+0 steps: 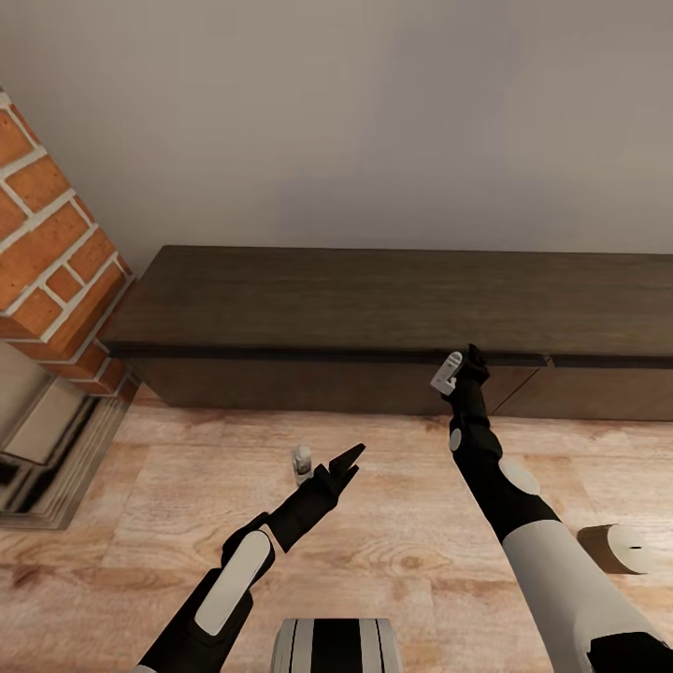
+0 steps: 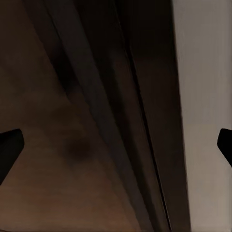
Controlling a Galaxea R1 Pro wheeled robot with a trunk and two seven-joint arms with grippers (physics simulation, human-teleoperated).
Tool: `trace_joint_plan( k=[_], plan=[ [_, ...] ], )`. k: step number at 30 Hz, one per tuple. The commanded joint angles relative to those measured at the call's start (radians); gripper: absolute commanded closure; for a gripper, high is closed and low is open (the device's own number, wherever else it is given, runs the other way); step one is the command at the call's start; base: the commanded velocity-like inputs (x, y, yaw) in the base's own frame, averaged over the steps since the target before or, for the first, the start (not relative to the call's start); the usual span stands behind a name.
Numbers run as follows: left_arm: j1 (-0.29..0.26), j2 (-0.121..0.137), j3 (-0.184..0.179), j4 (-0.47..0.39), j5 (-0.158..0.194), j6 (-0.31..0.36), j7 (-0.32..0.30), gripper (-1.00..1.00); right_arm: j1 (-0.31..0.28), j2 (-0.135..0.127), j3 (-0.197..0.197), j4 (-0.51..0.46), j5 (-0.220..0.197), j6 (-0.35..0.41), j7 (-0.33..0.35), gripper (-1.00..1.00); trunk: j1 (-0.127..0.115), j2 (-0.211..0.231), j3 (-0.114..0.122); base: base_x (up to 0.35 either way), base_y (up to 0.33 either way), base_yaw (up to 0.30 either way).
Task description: Place each of the two pumpkins and all three candles from the living room inside a cabinet in the living room (use any cabinet), then make sure every cabinet is closed, and position the cauldron so it is next to a table in the living room.
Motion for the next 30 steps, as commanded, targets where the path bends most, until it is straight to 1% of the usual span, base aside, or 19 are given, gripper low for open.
trace_joint_plan(
  k=[1, 17, 18, 20, 22, 30],
  plan=[
    [0.0, 0.0, 0.0, 0.0, 0.0, 0.0, 0.0, -1.0, 0.0, 0.0, 0.0, 0.0, 0.0, 0.0, 0.0, -1.0, 0.0, 0.0, 0.0, 0.0, 0.0, 0.0],
    [0.0, 0.0, 0.0, 0.0, -0.001, -0.001, 0.0, -1.0, 0.0, -0.002, 0.001, 0.006, 0.001, -0.002, 0.0, -1.0, 0.0, 0.0, 0.0, 0.0, 0.0, 0.0],
    [0.0, 0.006, 0.006, 0.006, -0.002, -0.007, 0.001, -1.0, 0.004, 0.003, 0.001, 0.012, -0.005, -0.007, 0.006, -1.0, 0.0, 0.0, 0.0, 0.0, 0.0, 0.0],
    [0.0, 0.017, 0.017, 0.018, -0.002, -0.018, 0.003, -1.0, 0.002, 0.003, 0.002, 0.011, -0.016, -0.009, 0.017, -1.0, 0.0, 0.0, 0.0, 0.0, 0.0, 0.0],
    [0.0, 0.028, 0.028, 0.018, -0.002, -0.023, 0.003, -1.0, 0.002, 0.003, 0.002, 0.011, -0.016, -0.009, 0.028, -1.0, 0.0, 0.0, 0.0, 0.0, 0.0, 0.0],
    [0.0, 0.074, 0.074, 0.062, -0.008, -0.068, -0.008, -1.0, 0.005, 0.002, 0.003, 0.009, -0.019, -0.009, -0.013, -1.0, 0.0, 0.0, 0.0, 0.0, 0.0, 0.0]
  ],
)
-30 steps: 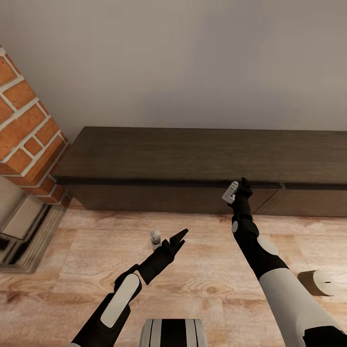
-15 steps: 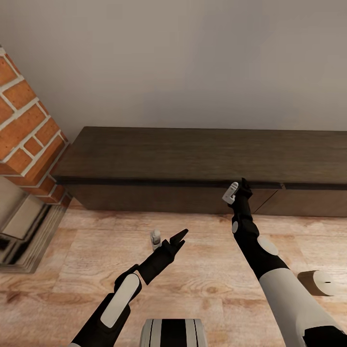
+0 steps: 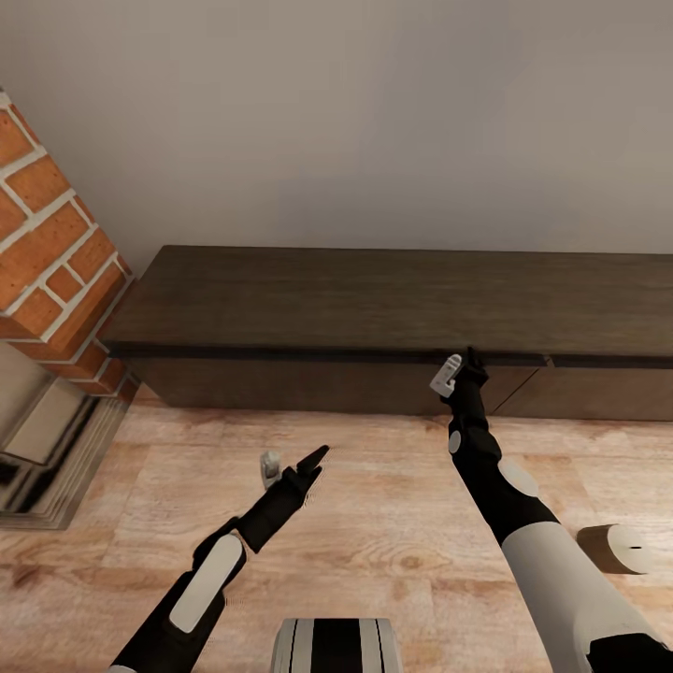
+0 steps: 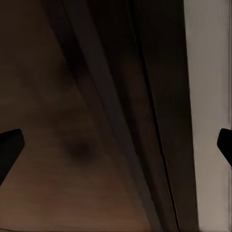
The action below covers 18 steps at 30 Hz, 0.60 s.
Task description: Place each of the two pumpkins and all three candles from the living room inside a cabinet in the living room (use any cabinet), then make sure every cabinet is closed, and position the cauldron so it is next to a table in the living room.
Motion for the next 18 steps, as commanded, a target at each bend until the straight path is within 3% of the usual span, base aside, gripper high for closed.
trace_joint_plan(
  k=[1, 6, 14, 15, 18],
  plan=[
    [0.0, 0.006, 0.006, 0.006, 0.0, -0.006, 0.0, -1.0, 0.0, 0.0, 0.0, 0.0, 0.001, 0.0, -0.006, -1.0, 0.0, 0.0, 0.0, 0.0, 0.0, 0.0],
    [0.0, 0.034, 0.034, 0.034, -0.001, -0.034, -0.001, -1.0, 0.001, 0.001, 0.0, 0.005, 0.016, 0.001, -0.034, -1.0, 0.0, 0.0, 0.0, -0.046, 0.03, 0.0],
    [0.0, 0.035, 0.079, 0.054, -0.001, -0.06, -0.001, -1.0, 0.003, 0.001, 0.0, 0.018, 0.061, 0.001, -0.079, -1.0, 0.0, 0.0, 0.0, -0.148, 0.114, 0.0],
    [0.0, 0.035, 0.167, 0.054, -0.001, -0.06, -0.001, -1.0, 0.003, 0.001, 0.0, 0.019, 0.066, 0.001, -0.101, -1.0, 0.0, 0.0, 0.0, -0.029, 0.023, 0.0],
    [0.0, 0.037, 0.167, 0.054, -0.001, -0.06, -0.001, -1.0, 0.003, 0.001, 0.0, 0.019, 0.067, 0.001, -0.101, -1.0, 0.0, 0.0, 0.0, -0.012, 0.01, 0.0]
  ],
)
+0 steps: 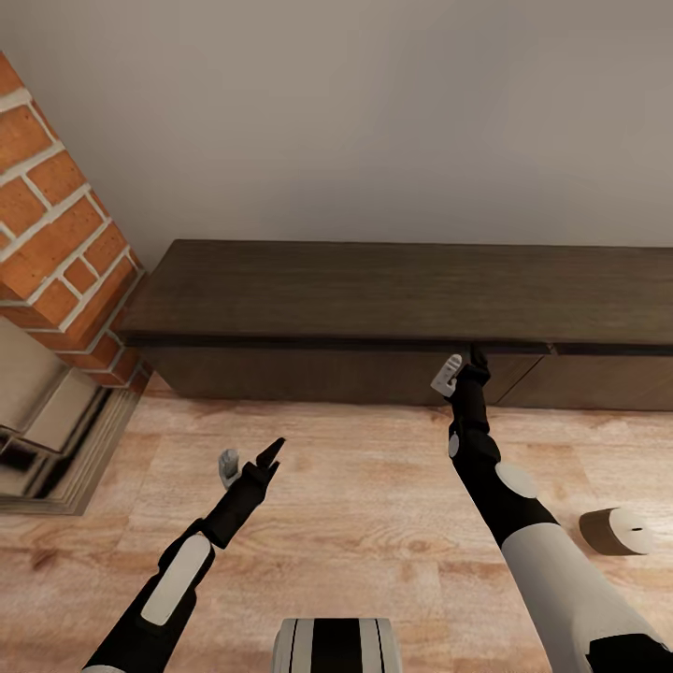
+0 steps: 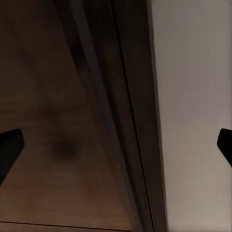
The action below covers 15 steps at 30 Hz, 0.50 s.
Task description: Place each of the two pumpkins and all three candles from the living room inside a cabinet in the living room (use any cabinet), then make sure every cabinet is closed, and position the cauldron so it is next to a table in the living room.
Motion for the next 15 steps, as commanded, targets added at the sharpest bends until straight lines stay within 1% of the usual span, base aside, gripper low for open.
trace_joint_plan(
  k=[1, 5, 10, 15],
  plan=[
    [0.0, 0.001, 0.0, 0.0, 0.0, 0.0, 0.0, -1.0, 0.0, 0.0, 0.0, 0.0, -0.001, 0.0, 0.0, -1.0, 0.0, 0.0, 0.0, -0.003, 0.002, 0.0],
    [0.0, 0.0, 0.0, 0.0, 0.0, 0.0, 0.0, -1.0, 0.0, -0.001, -0.001, 0.0, -0.004, 0.0, -0.001, -1.0, 0.0, 0.0, 0.0, 0.0, 0.002, 0.0],
    [0.0, 0.0, 0.0, -0.001, 0.0, 0.0, 0.0, -1.0, 0.0, -0.002, -0.002, 0.0, -0.004, 0.0, 0.0, -1.0, 0.0, 0.0, 0.0, 0.053, 0.137, 0.0],
    [0.0, 0.001, 0.0, 0.0, 0.0, -0.001, 0.0, -1.0, 0.0, -0.002, -0.002, 0.0, -0.003, 0.0, 0.001, -1.0, 0.0, 0.0, 0.0, 0.017, 0.031, 0.0]
  ],
)
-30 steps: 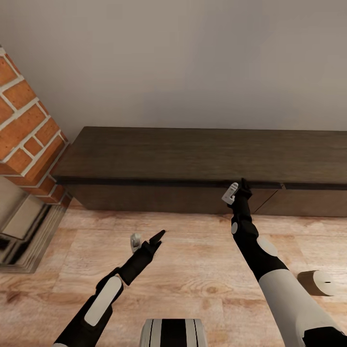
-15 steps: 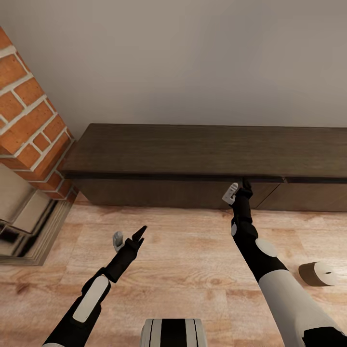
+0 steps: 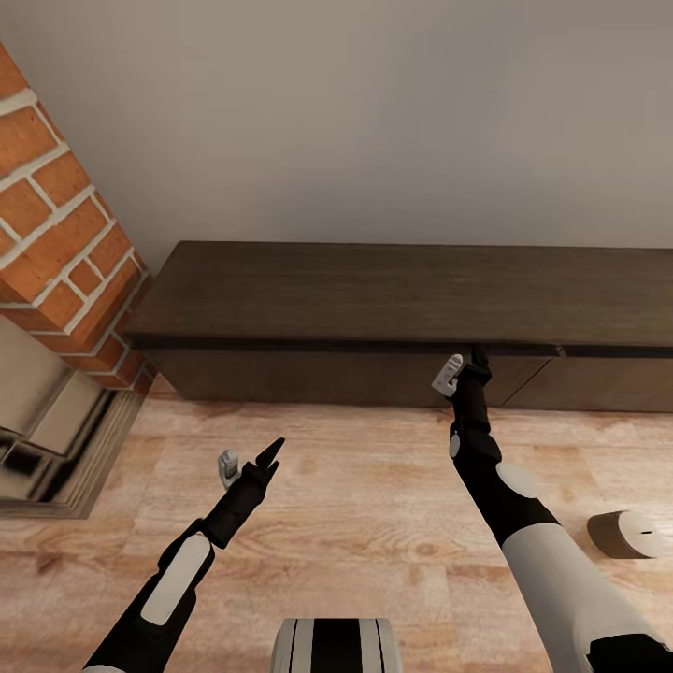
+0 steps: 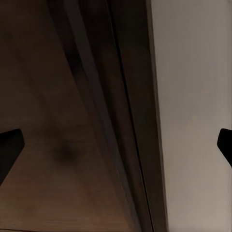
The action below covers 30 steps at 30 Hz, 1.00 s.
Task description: Place each of the two pumpkins and all three candles from the living room inside a cabinet in the living room (use any cabinet), then make sure every cabinet is closed, and position the cauldron so it is next to a table in the living room.
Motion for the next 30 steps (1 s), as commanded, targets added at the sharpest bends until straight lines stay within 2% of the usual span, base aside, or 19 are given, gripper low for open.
trace_joint_plan(
  k=[1, 17, 18, 21, 22, 25, 27, 30],
  plan=[
    [0.0, 0.0, 0.0, 0.0, 0.0, 0.0, 0.0, -1.0, 0.0, 0.0, 0.0, 0.0, 0.0, 0.0, 0.0, -1.0, 0.0, 0.0, 0.0, 0.004, 0.007, 0.0],
    [0.0, -0.001, 0.0, 0.0, -0.001, -0.001, 0.0, -1.0, 0.0, -0.012, 0.004, 0.001, 0.009, -0.005, -0.008, -1.0, 0.0, 0.0, 0.0, 0.0, 0.001, 0.0],
    [0.0, -0.001, 0.0, 0.0, -0.001, -0.001, 0.0, -1.0, 0.0, -0.013, 0.004, 0.002, 0.02, -0.004, -0.016, -1.0, 0.0, 0.0, 0.0, 0.0, 0.0, 0.0],
    [0.0, -0.001, 0.0, 0.0, -0.001, -0.001, 0.0, -1.0, 0.0, -0.007, 0.004, 0.038, 0.114, -0.003, -0.086, -1.0, 0.0, 0.0, 0.0, 0.0, 0.0, 0.0],
    [0.0, -0.001, 0.0, 0.0, -0.001, -0.001, 0.0, -1.0, 0.0, -0.007, 0.003, 0.048, 0.13, -0.002, -0.1, -1.0, 0.0, 0.0, 0.0, 0.0, 0.0, 0.0],
    [0.0, -0.001, 0.0, 0.0, -0.001, -0.001, 0.0, -1.0, -0.001, -0.005, 0.001, 0.127, 0.207, -0.001, -0.214, -1.0, 0.0, 0.0, 0.0, 0.0, 0.0, 0.0],
    [0.0, -0.001, 0.0, 0.0, -0.001, -0.001, 0.0, -1.0, -0.001, -0.005, 0.002, 0.157, 0.224, -0.001, -0.269, -1.0, 0.0, 0.0, 0.0, 0.0, 0.0, 0.0],
    [0.0, -0.001, 0.0, 0.0, -0.001, -0.001, 0.0, -1.0, -0.001, -0.006, 0.004, 0.177, 0.253, 0.0, -0.31, -1.0, 0.0, 0.0, 0.0, 0.0, 0.0, 0.0]
  ],
)
